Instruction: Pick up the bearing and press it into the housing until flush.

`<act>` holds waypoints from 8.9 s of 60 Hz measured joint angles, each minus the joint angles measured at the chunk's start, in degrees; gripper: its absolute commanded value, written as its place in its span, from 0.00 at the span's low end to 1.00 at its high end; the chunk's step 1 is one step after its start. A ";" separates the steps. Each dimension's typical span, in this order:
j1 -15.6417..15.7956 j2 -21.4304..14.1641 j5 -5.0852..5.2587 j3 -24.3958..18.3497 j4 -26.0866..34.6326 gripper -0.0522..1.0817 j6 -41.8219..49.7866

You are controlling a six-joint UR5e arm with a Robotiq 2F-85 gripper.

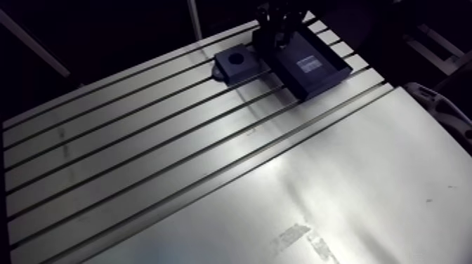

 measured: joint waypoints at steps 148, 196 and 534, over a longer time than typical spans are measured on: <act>6.34 -10.58 0.14 3.76 5.12 0.71 5.60; 9.51 -7.65 -0.31 5.94 -0.61 0.73 6.01; 8.51 -6.59 2.12 6.60 0.15 1.00 7.52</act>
